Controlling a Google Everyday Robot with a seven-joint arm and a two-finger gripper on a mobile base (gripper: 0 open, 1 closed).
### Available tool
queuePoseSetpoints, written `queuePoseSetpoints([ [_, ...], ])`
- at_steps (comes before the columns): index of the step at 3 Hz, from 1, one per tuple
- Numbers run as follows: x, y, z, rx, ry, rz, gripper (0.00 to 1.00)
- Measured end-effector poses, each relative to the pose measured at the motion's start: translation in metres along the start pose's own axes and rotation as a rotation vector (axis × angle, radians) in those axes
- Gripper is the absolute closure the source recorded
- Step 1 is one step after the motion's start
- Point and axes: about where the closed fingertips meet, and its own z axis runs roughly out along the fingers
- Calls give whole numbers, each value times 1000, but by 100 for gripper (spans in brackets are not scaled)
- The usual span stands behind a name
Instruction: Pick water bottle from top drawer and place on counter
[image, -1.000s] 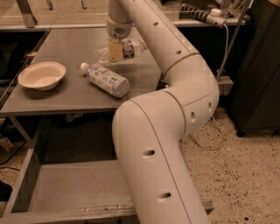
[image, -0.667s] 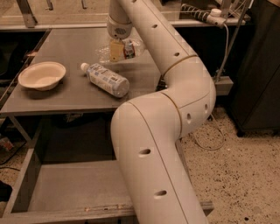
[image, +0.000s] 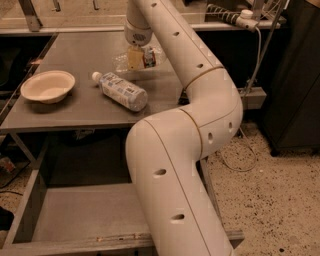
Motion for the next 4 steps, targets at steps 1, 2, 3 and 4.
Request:
queuePoseSetpoints([
  [1, 4, 1, 7, -10, 2, 9, 100],
  [2, 8, 4, 13, -26, -13, 16, 100],
  [3, 8, 5, 14, -28, -15, 17, 85],
  [4, 8, 5, 14, -28, -15, 17, 62],
])
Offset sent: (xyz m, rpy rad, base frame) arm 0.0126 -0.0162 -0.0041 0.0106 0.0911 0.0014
